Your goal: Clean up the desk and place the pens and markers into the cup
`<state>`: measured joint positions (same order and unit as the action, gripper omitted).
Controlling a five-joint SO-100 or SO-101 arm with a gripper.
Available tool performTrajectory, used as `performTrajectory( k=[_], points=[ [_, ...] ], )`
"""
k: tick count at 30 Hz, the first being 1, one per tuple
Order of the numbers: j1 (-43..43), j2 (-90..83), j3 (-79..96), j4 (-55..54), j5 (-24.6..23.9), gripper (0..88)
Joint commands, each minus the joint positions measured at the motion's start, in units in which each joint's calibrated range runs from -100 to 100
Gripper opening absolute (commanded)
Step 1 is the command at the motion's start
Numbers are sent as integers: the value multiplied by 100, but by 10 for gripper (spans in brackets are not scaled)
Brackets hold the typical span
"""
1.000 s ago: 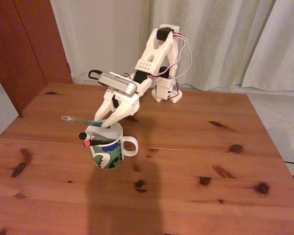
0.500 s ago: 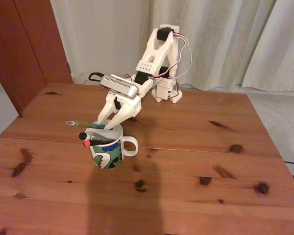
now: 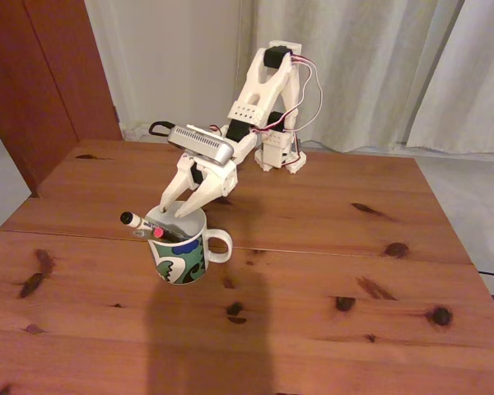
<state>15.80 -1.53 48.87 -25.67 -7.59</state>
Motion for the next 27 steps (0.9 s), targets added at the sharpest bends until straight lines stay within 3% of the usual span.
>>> performTrajectory(
  k=[1,8,12,15,19,27],
  points=[
    [-24,-100,-45,-78,42,108],
    [-16,-116,-72,-78,37,106],
    [64,-423,-108,-78,0,0],
    [120,-1002,117,111,-21,10],
    [128,-2036,433,1539,-21,8],
    [32,-4485,1037,5634,58,8]
  ],
)
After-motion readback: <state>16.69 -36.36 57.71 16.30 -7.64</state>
